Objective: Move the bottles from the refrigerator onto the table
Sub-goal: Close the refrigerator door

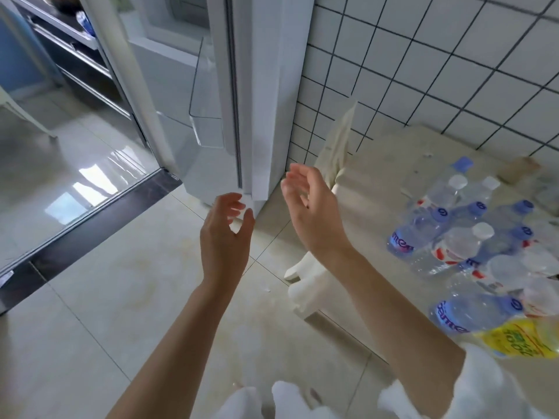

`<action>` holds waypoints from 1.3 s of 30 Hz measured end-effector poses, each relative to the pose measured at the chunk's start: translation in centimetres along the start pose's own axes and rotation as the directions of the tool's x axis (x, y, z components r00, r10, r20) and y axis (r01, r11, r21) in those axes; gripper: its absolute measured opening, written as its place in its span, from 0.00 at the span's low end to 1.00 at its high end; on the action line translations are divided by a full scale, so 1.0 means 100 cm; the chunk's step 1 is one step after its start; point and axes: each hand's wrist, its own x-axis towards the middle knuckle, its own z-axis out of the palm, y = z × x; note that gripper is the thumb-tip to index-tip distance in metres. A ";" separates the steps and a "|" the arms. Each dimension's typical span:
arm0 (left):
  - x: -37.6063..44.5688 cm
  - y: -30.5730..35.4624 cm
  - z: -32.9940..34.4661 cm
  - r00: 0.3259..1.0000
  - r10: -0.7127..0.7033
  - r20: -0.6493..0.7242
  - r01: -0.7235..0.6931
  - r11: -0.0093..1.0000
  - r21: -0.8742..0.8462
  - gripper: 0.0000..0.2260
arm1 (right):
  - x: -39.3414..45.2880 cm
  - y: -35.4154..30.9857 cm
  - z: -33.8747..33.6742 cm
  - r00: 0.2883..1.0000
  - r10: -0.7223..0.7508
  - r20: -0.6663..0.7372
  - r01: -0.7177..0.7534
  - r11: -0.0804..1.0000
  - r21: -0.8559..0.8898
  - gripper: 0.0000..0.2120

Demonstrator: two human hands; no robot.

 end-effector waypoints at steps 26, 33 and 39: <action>0.089 -0.019 0.007 0.994 -0.094 -0.048 0.084 0.979 -0.184 0.28 | 0.118 -0.035 0.051 0.988 -0.146 0.041 0.132 0.962 0.239 0.28; 0.127 -0.056 -0.032 0.973 -0.170 -0.154 0.125 0.956 -0.266 0.26 | 0.133 -0.059 0.130 0.974 -0.226 -0.012 0.223 0.947 0.233 0.35; 0.185 -0.098 -0.079 0.952 -0.234 -0.198 0.160 0.930 -0.331 0.26 | 0.157 -0.097 0.215 0.954 -0.281 -0.110 0.291 0.951 0.099 0.44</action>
